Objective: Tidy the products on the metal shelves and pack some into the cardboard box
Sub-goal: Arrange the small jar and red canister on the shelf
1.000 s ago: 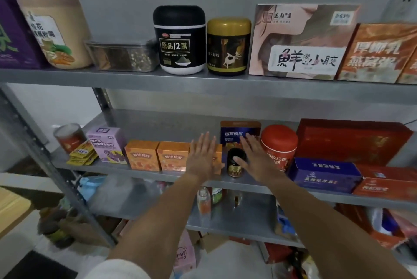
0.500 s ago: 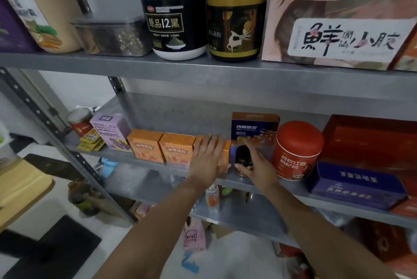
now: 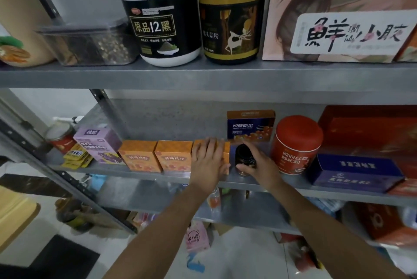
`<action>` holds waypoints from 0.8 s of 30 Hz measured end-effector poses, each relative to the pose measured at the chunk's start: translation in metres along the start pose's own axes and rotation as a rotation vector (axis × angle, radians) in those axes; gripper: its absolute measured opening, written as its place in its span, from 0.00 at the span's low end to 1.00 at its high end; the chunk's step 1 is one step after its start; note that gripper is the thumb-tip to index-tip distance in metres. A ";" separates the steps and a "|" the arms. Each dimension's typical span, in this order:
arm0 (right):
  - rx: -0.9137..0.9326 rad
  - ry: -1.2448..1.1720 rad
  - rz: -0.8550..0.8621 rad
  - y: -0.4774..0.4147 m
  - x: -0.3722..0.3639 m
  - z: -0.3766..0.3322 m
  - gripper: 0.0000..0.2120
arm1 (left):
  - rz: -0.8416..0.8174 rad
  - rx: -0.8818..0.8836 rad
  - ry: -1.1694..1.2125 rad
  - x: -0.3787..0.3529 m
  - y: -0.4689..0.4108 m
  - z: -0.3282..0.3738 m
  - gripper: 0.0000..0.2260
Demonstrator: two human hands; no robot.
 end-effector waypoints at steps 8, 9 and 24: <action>-0.212 -0.233 0.062 0.013 0.026 -0.017 0.16 | -0.127 -0.035 0.163 0.012 0.001 -0.003 0.29; -0.259 -0.347 0.098 0.019 0.030 -0.020 0.11 | -0.144 -0.026 0.247 0.018 -0.001 -0.005 0.30; 0.037 0.349 0.328 0.088 0.079 -0.133 0.39 | -0.931 0.995 1.945 0.051 0.056 0.076 0.26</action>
Point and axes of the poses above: each hand's wrist, its own y-axis away from the middle knuckle, its own x-axis out of the back of the hand, z = x × y, the point moved 7 cm from there along -y, towards the middle knuckle, and after that the axes turned 8 degrees about -y, right-handed, at the moved point
